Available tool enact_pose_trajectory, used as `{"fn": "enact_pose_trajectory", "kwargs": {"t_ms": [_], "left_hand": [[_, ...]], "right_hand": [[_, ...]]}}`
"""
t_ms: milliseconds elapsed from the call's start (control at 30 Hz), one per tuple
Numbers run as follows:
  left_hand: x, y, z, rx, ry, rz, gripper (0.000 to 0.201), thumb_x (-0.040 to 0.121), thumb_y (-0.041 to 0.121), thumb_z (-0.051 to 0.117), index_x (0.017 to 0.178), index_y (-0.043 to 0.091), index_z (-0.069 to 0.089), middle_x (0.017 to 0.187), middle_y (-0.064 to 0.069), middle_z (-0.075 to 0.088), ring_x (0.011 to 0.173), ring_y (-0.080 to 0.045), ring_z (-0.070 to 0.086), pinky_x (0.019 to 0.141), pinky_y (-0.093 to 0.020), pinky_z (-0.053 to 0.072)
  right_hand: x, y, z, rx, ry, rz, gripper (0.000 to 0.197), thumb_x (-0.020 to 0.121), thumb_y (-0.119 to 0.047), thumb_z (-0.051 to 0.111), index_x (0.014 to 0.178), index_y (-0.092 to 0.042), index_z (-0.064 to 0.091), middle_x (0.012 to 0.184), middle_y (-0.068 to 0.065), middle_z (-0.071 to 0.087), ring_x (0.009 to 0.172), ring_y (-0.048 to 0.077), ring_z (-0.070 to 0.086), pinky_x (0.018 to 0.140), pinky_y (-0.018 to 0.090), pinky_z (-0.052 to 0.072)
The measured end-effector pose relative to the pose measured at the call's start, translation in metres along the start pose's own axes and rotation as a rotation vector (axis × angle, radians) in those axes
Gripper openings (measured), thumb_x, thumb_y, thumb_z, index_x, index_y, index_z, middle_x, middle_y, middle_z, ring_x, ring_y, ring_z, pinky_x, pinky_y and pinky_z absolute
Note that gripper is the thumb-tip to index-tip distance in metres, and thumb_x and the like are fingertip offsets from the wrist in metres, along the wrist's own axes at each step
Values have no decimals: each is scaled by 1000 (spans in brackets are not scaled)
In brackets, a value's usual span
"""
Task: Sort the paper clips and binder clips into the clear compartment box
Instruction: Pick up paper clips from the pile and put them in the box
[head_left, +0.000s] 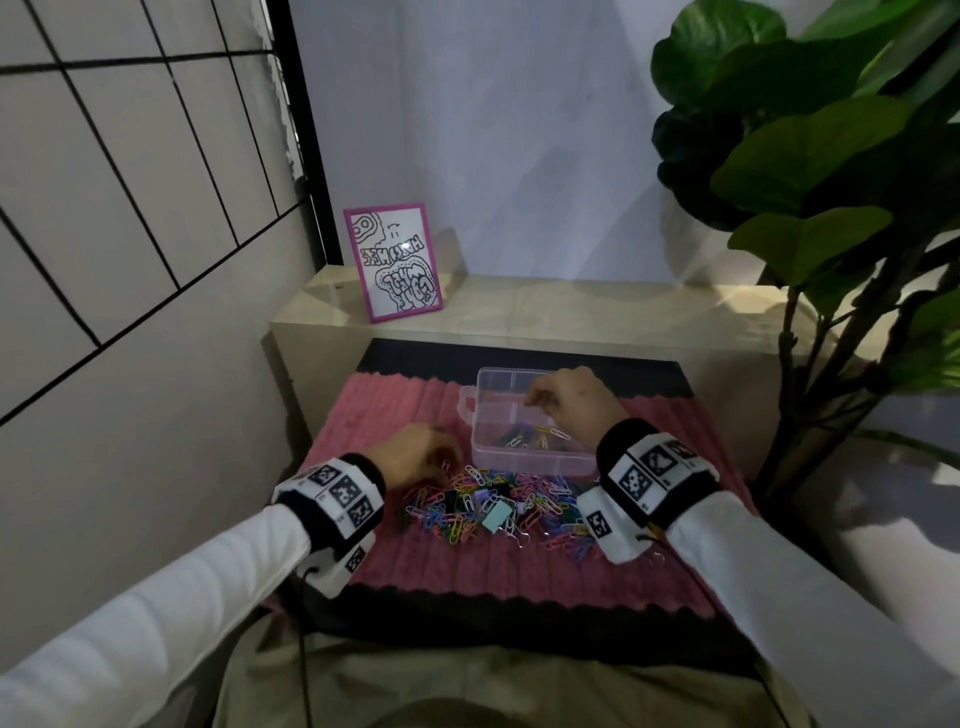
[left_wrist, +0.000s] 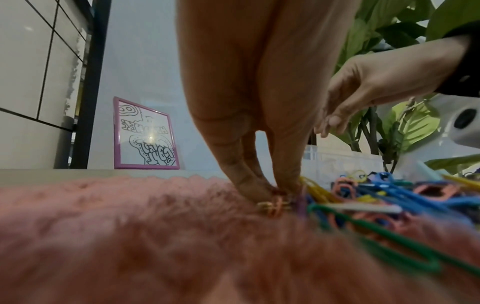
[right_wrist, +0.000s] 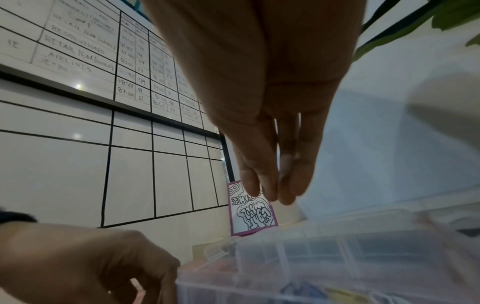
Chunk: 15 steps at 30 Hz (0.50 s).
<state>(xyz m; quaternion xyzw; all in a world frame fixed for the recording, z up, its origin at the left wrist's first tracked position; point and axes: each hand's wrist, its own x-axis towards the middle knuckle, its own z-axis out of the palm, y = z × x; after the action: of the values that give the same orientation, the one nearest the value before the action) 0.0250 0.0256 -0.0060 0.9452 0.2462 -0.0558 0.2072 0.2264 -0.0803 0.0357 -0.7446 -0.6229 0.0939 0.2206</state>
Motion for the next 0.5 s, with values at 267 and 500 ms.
{"fn": "enact_pose_trajectory", "kwargs": {"t_ms": [267,500], "left_hand": [[-1,-5,-1,-8,-24,-24,17,83,16,63,98,9,67,100,-3,67,80,-4,53,61,2,32],[-25,-26,-34,-277,83,-87,15,81,12,67,79,26,63,80,3,67,61,13,58,64,-4,42]], "right_hand": [[-19,-33,11,79,-178,-216,15,87,-8,58,98,-7,68,103,7,70,88,11,61,87,26,49],[-15,-68,57,-296,-386,-328,26,90,3,39,105,-1,60,99,17,64,86,29,60,75,35,50]]}}
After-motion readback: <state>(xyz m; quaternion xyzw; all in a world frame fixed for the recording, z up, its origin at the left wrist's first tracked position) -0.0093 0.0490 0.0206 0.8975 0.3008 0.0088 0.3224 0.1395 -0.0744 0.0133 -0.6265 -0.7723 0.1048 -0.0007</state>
